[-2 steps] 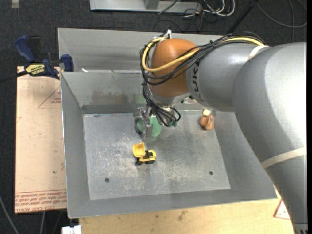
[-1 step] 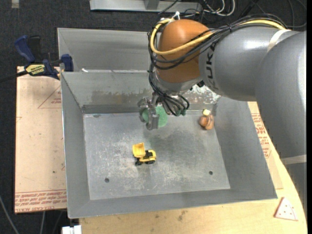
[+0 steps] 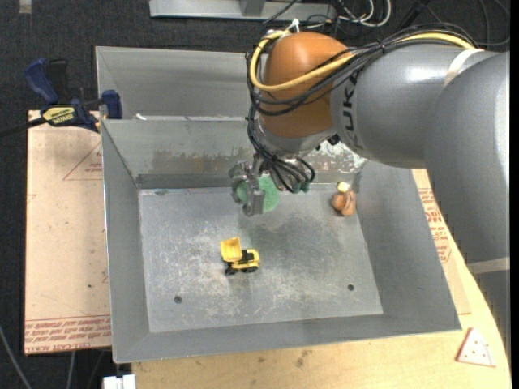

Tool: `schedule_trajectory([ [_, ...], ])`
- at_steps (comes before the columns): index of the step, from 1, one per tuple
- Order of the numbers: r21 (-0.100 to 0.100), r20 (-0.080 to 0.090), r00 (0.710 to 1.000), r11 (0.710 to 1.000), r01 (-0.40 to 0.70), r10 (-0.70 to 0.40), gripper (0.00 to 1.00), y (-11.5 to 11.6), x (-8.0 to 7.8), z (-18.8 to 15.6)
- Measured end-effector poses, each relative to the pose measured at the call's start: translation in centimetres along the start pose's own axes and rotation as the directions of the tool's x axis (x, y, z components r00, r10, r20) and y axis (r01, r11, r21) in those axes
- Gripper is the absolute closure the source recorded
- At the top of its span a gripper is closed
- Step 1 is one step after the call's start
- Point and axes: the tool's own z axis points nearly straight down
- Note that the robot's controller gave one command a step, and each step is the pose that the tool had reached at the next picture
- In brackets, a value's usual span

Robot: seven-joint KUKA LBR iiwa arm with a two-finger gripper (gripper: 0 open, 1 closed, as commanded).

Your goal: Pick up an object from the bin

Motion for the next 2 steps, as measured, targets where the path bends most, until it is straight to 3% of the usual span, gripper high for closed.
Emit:
schedule_trajectory([
  [2, 0.000, 0.000, 1.000, 1.000, 0.000, 0.000, 1.00, -0.01, 0.00, 0.00],
])
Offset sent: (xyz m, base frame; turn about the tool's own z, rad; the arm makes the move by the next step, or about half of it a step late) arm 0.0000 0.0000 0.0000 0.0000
